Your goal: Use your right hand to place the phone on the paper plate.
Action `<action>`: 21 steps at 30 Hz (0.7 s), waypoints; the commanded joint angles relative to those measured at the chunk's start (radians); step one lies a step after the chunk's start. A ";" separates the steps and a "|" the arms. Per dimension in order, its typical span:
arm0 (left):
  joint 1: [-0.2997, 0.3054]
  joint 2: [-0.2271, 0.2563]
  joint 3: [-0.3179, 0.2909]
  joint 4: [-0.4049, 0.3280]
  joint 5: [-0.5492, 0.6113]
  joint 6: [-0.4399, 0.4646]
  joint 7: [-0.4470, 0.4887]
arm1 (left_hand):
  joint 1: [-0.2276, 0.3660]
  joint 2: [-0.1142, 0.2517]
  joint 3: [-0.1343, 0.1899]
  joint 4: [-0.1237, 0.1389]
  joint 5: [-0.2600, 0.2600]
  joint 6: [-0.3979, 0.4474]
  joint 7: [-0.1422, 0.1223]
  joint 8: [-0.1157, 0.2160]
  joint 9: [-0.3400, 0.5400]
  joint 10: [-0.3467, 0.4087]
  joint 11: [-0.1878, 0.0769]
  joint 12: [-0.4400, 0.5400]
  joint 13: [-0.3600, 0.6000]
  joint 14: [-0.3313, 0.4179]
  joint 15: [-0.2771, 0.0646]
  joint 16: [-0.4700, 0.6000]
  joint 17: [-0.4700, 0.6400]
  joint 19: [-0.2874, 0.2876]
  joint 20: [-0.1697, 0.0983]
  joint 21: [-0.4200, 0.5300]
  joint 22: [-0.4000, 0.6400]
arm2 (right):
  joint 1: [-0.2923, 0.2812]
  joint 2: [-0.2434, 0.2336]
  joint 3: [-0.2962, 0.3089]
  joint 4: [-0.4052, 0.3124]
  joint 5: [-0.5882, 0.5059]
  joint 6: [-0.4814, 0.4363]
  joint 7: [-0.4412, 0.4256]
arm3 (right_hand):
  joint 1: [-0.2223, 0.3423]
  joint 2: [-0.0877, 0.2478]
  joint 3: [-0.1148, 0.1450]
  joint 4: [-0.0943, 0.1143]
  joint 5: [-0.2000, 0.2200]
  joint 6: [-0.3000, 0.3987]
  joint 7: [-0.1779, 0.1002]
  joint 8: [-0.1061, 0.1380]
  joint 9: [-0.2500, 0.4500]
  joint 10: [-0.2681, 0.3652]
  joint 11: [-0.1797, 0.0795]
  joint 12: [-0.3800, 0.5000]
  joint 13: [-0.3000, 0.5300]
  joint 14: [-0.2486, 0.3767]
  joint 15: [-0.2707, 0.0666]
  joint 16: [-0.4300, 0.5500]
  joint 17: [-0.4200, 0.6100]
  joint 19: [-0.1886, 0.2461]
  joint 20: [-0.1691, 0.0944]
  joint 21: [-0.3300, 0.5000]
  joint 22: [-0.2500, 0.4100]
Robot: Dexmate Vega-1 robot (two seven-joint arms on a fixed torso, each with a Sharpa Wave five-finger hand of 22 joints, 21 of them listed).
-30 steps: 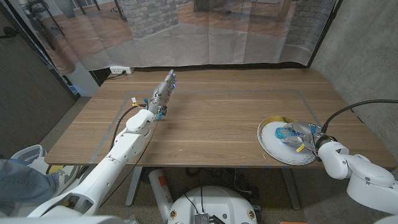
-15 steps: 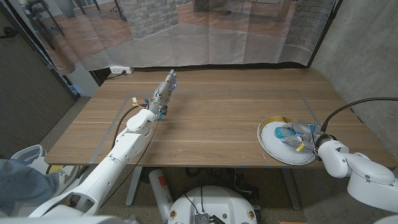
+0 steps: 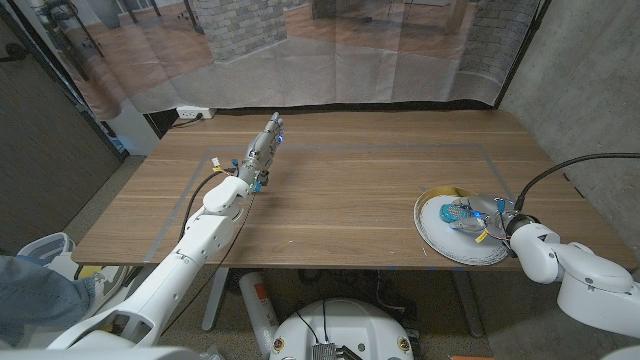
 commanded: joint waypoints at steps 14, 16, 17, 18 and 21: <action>0.003 0.004 -0.003 0.002 -0.007 0.000 -0.011 | 0.000 0.011 -0.008 0.001 0.000 0.010 0.005 0.001 0.003 0.001 -0.002 0.001 0.005 0.006 0.001 0.003 0.003 -0.002 0.011 0.002 0.004 | 0.043 -0.047 -0.064 -0.034 0.027 -0.066 -0.023 | -0.029 -0.032 -0.017 0.003 0.017 -0.086 0.010 -0.030 -0.005 -0.042 0.020 -0.027 -0.009 -0.056 0.030 -0.009 -0.013 -0.022 0.030 -0.004 0.004; 0.005 0.005 -0.003 -0.004 -0.006 0.009 -0.003 | 0.000 0.011 -0.008 0.001 0.000 0.010 0.006 0.001 0.003 0.001 -0.001 0.001 0.005 0.006 -0.001 0.003 0.003 -0.003 0.012 0.002 0.004 | 0.038 -0.044 -0.058 -0.035 0.033 -0.065 -0.037 | -0.032 -0.034 -0.019 0.003 0.019 -0.098 0.006 -0.033 -0.006 -0.045 0.018 -0.028 -0.010 -0.057 0.031 -0.008 -0.014 -0.023 0.033 -0.004 0.005; 0.003 0.004 -0.003 0.003 -0.006 0.002 -0.010 | 0.000 0.011 -0.008 0.001 0.000 0.010 0.006 0.000 0.003 0.000 -0.001 0.000 0.005 0.006 -0.001 0.003 0.003 -0.003 0.012 0.002 0.004 | 0.040 -0.049 -0.062 -0.037 0.028 -0.066 -0.039 | -0.034 -0.035 -0.020 0.004 0.020 -0.108 0.006 -0.036 -0.007 -0.044 0.018 -0.029 -0.011 -0.057 0.031 -0.008 -0.015 -0.023 0.032 -0.003 0.005; 0.004 0.004 -0.003 -0.001 -0.006 0.006 -0.006 | 0.000 0.011 -0.008 0.001 -0.001 0.010 0.006 0.000 0.003 0.000 0.001 0.000 0.005 0.006 0.000 0.003 0.003 -0.002 0.012 0.002 0.004 | 0.037 -0.051 -0.055 -0.038 0.037 -0.063 -0.040 | -0.036 -0.036 -0.021 0.004 0.021 -0.119 0.011 -0.038 -0.007 -0.047 0.016 -0.031 -0.013 -0.057 0.031 -0.007 -0.016 -0.023 0.035 -0.003 0.005; 0.002 0.005 -0.003 0.003 -0.005 0.004 -0.010 | 0.001 0.012 -0.008 0.001 -0.001 0.010 0.006 0.000 0.003 0.000 0.001 0.000 0.005 0.006 0.000 0.003 0.003 -0.003 0.013 0.002 0.004 | 0.042 -0.055 -0.055 -0.044 0.040 -0.066 -0.042 | -0.040 -0.039 -0.023 0.005 0.023 -0.138 0.009 -0.042 -0.009 -0.051 0.018 -0.033 -0.014 -0.059 0.033 -0.006 -0.017 -0.023 0.036 -0.002 0.005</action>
